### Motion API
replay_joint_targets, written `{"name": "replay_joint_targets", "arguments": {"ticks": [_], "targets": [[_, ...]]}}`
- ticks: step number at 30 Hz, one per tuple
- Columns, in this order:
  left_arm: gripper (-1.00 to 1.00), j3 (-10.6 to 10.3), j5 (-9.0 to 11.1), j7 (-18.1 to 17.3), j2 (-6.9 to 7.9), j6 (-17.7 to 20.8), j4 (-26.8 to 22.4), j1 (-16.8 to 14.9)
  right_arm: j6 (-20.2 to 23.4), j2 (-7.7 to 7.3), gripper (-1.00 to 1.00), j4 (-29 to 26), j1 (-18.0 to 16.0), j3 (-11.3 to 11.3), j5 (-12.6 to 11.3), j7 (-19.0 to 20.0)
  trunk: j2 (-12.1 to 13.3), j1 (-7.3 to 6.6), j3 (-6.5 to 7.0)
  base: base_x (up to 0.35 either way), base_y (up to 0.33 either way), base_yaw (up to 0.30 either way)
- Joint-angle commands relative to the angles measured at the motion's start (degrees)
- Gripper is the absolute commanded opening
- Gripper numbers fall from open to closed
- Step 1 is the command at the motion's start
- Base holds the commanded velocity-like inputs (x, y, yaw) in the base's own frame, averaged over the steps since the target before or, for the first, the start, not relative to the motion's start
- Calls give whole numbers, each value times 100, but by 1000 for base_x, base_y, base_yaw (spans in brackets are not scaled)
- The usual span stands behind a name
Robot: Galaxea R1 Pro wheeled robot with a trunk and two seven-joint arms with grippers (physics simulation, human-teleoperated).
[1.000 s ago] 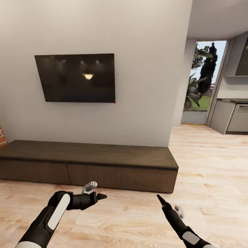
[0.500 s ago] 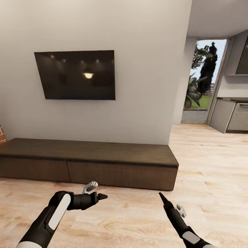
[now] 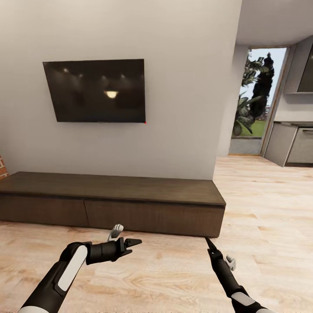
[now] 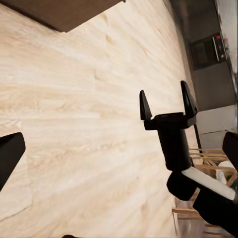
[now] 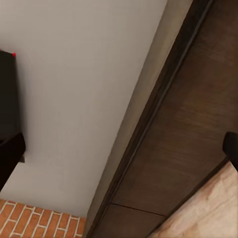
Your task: Place each of the two pumpkins and all three candles from the living room inside a cabinet in the living room (use any cabinet), then make sure every cabinet is closed, and position the cauldron so it is next to a table in the living room.
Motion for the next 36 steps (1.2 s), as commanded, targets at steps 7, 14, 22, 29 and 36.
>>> {"name": "replay_joint_targets", "arguments": {"ticks": [7,14,22,29,36], "targets": [[100,-6,3,-1073,265,12,40,53,-47,0,100,3,-4,-17,-198,98,-285,153,-132,0,0,0],[100,-6,1,-1983,414,12,55,108,106,-10,100,0,-3,-140,-473,496,-566,307,-258,0,0,0],[100,-11,-1,-2125,418,12,57,124,157,6,100,9,-4,-146,-482,699,-886,483,-401,0,0,0],[100,-14,-1,-2132,418,12,57,124,213,11,100,2,-4,-164,-520,715,-1091,598,-535,0,0,0],[100,-14,-1,-2134,421,12,57,124,465,14,100,0,-4,-156,-885,751,-1100,616,-690,0,0,0]]}}
